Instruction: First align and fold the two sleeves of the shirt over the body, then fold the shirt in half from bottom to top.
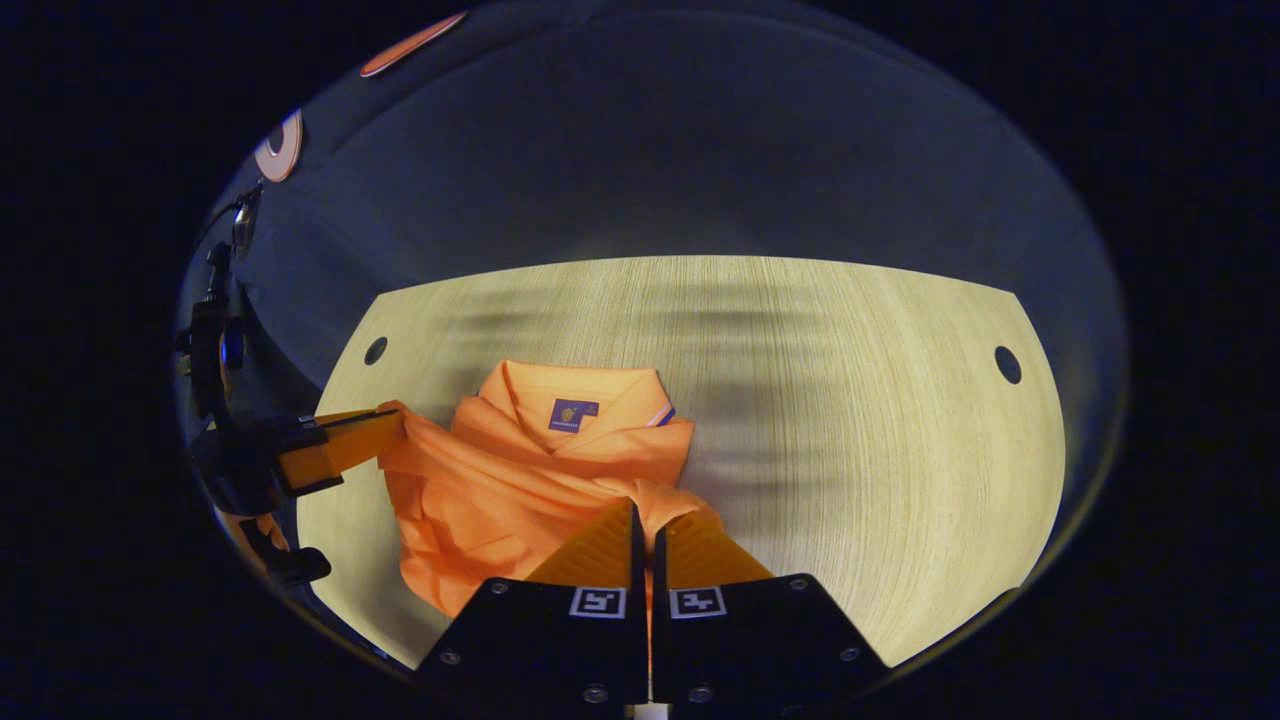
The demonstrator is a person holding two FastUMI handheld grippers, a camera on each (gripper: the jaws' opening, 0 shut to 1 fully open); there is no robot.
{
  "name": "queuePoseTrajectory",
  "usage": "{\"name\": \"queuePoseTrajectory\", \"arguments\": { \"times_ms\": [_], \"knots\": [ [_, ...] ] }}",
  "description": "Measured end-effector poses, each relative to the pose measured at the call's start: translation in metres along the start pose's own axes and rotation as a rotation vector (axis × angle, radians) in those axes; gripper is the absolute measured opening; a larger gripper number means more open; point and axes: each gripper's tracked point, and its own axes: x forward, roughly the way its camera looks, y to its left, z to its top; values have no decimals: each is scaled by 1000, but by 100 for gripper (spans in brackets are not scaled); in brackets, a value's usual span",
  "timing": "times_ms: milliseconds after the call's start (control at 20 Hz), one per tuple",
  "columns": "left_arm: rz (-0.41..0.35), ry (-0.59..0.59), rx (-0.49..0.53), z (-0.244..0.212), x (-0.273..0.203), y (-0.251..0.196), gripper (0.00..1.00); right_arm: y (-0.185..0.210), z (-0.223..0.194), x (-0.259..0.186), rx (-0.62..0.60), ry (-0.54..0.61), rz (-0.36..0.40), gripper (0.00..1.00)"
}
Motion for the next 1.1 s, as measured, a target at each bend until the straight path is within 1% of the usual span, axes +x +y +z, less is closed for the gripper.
{"name": "queuePoseTrajectory", "arguments": {
  "times_ms": [150,200,250,300,350,400,500,550,700,800,1000,1100],
  "knots": [
    [11,6,-19,-5,18,4,0,-2,1,11,31,-2,-22,3],
    [12,7,-22,-6,21,7,3,-4,0,22,34,-7,-26,10],
    [27,8,-22,-6,21,13,10,-8,3,14,37,-4,-43,22],
    [35,10,-21,-8,24,15,15,-8,1,15,44,0,-43,35],
    [32,18,-15,-8,25,16,23,-10,0,17,53,3,-50,39],
    [41,26,-5,-11,30,17,42,-14,-1,18,55,-2,-65,52],
    [77,25,10,-11,28,26,80,-22,-6,21,42,2,-96,92],
    [68,26,8,-12,29,25,99,-23,-6,17,43,1,-102,100],
    [67,-6,-12,-2,17,27,98,-23,0,10,59,-29,-101,100],
    [95,-74,-2,14,0,30,98,-20,17,-7,72,-92,-86,100],
    [118,-247,50,57,-66,29,98,-19,43,-64,63,-220,-81,99],
    [138,-352,84,81,-111,23,97,-19,56,-101,29,-301,-100,99]
  ]
}}
